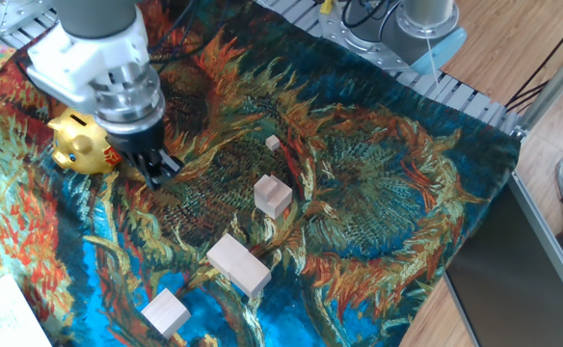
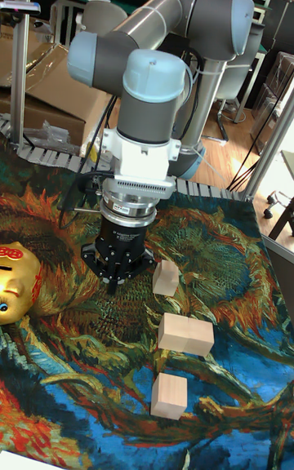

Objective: Drop coins into a piggy bank

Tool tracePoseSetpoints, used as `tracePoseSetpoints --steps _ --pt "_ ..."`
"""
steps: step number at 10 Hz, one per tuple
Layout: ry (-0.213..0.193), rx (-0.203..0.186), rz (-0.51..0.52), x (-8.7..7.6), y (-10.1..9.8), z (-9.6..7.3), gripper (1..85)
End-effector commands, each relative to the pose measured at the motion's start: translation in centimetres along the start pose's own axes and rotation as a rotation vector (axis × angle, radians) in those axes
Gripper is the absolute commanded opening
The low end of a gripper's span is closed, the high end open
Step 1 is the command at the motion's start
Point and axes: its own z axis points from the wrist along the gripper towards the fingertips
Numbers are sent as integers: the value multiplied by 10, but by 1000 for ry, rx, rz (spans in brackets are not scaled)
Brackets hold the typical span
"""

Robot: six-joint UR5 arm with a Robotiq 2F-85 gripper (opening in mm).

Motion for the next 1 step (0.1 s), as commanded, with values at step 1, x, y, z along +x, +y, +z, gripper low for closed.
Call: tracePoseSetpoints --steps 1 --pt "18 -10 4 4 2 1 13"
